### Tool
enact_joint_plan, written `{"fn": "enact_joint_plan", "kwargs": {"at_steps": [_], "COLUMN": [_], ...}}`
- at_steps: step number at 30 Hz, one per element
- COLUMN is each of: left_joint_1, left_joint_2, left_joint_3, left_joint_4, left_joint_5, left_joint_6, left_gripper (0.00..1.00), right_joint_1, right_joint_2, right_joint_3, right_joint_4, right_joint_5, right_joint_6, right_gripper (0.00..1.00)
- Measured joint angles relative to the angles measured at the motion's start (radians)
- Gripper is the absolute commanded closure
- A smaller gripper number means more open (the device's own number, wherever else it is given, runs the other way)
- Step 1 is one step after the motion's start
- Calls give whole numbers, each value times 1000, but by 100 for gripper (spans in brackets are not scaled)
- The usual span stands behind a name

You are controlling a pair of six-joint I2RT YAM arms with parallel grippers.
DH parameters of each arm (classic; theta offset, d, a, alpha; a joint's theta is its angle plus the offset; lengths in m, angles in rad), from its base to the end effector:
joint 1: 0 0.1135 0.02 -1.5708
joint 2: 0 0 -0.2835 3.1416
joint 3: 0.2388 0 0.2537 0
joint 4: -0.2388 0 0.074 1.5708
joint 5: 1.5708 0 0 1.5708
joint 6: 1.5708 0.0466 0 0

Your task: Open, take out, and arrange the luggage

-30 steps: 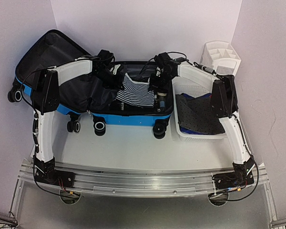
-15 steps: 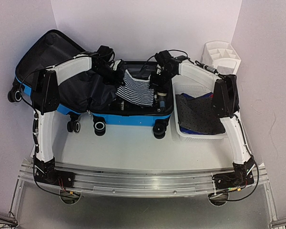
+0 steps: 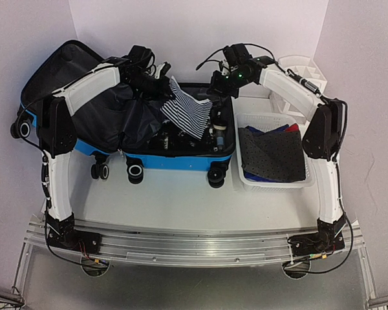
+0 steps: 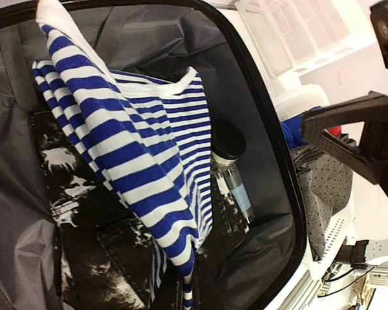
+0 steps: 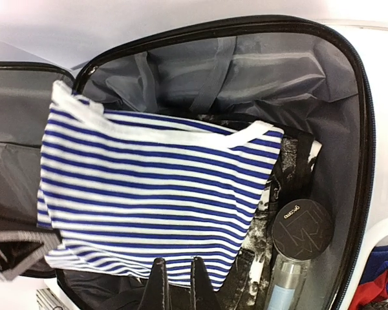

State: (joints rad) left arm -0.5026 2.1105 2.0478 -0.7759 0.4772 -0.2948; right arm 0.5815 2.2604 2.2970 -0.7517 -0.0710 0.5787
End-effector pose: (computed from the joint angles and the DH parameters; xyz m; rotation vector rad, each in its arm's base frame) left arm 0.4214 -0.2560 0.3153 0.4891 2.4522 -0.9287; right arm 0.4457 0.2969 0.3222 -0.0419 2.3792 0.6654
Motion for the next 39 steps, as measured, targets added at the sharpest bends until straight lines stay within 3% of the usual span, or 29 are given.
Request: {"fn": "enact_joint_plan", "kwargs": {"at_steps": [6,10,17,28,33,39], "left_joint_1": [-11,2,21,22,22,22], "left_joint_2": [0,-2,-2,-2,-2,-2], "left_joint_3": [-1,-39,-111,-147,-147,-152], "left_joint_4": [-3,2,5,19,21,26], "left_joint_5": [-10,-30,-61,-69,-68,-68], "left_joint_6": [-17,-19,-17,-16,-16,-17], "left_gripper": [100,100,100,100,100,100], "right_joint_1": [-3,6,29,31,30,30], "right_joint_2": [0,0,23,142,187,206], "right_joint_3": [-90,-190,-237,-194,-127,-110], "right_joint_4": [10,17,73,115,123,143], "right_joint_5": [-28,-60,-115,-144,-173,-190], "right_joint_6": [85,156,259,310,319,325], "right_gripper": [67,53,56,58,64,60]}}
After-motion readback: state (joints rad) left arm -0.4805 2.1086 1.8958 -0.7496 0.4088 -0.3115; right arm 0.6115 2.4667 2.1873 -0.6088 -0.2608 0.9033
